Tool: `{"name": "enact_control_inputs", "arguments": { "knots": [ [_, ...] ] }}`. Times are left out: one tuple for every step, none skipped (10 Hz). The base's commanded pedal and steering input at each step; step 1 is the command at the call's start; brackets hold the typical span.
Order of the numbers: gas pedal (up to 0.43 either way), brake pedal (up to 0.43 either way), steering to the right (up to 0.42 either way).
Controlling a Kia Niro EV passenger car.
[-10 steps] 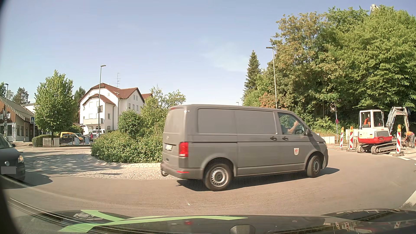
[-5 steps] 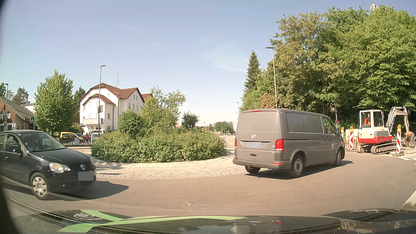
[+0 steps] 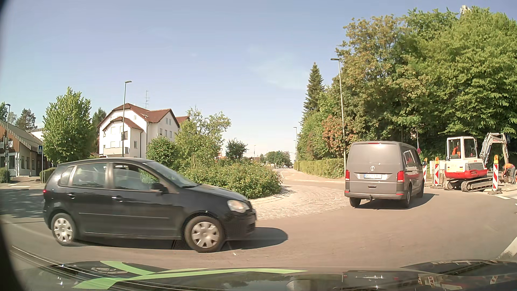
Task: Follow the waypoints while adhering to traffic rules and regulations
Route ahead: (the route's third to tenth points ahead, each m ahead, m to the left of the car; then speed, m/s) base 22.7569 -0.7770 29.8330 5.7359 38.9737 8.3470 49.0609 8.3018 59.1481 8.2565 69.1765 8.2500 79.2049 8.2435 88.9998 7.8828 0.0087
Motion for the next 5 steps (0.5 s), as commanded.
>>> {"name": "enact_control_inputs", "arguments": {
  "knots": [
    [0.0, 0.226, 0.006],
    [0.0, 0.226, 0.006],
    [0.0, 0.226, 0.006],
    [0.0, 0.226, 0.006],
    [0.0, 0.226, 0.006]
  ]
}}
